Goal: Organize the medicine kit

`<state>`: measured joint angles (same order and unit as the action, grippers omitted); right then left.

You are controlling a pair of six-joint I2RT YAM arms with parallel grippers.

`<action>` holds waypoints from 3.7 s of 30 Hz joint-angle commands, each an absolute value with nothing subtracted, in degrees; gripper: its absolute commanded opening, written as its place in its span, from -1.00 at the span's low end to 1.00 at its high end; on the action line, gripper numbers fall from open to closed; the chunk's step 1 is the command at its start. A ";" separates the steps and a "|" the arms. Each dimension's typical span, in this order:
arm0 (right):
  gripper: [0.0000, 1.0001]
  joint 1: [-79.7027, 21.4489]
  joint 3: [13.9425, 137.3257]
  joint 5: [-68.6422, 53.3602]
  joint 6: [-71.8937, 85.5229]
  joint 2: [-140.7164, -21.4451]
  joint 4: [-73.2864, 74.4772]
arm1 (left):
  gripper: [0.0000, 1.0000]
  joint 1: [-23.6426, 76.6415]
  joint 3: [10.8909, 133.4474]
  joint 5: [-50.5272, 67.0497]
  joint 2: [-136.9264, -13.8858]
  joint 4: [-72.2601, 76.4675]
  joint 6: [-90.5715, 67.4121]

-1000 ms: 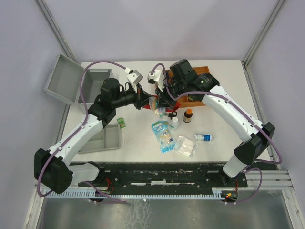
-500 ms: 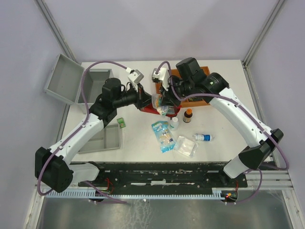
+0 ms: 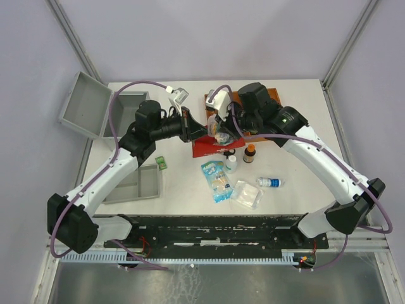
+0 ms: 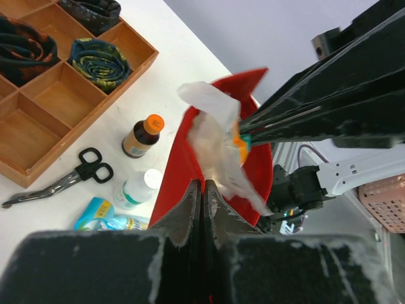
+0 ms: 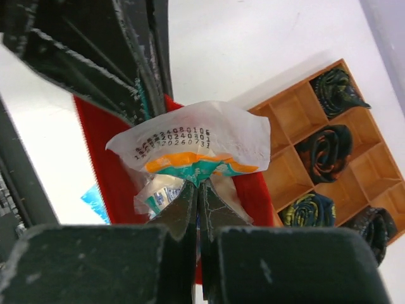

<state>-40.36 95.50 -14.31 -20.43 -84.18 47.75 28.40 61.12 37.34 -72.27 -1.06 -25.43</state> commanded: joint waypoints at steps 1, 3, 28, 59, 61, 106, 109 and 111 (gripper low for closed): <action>-0.98 -42.42 90.88 -4.23 -23.19 -82.13 39.44 | -0.95 28.49 62.10 42.49 -71.50 5.00 -33.07; -0.98 -43.64 87.15 -1.99 -24.25 -80.84 36.44 | -0.95 28.49 62.31 43.02 -71.50 5.47 -34.30; -0.85 -47.72 80.79 -3.02 -23.10 -83.52 34.18 | -0.95 27.03 63.32 42.98 -76.13 7.51 -45.46; 0.26 -45.46 92.10 -9.95 -22.11 -83.26 50.17 | -0.95 25.31 60.60 40.16 -74.97 7.99 -41.76; 0.32 -44.84 92.55 -11.80 -21.37 -83.30 50.67 | -0.95 25.29 60.43 39.68 -74.82 8.00 -41.07; -0.10 -36.30 94.40 -18.15 -16.41 -86.19 46.50 | -0.95 25.48 59.69 41.03 -72.79 7.46 -35.50; -0.31 -36.28 95.20 -18.63 -16.15 -87.25 46.20 | -0.95 25.57 59.00 40.98 -72.69 7.62 -34.11; -0.50 -36.33 95.40 -18.70 -16.17 -87.40 46.43 | -0.95 25.53 58.20 40.24 -72.26 7.65 -31.97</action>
<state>-36.58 92.99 -16.93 -17.28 -87.22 49.28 25.47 58.81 39.57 -74.81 5.69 -36.97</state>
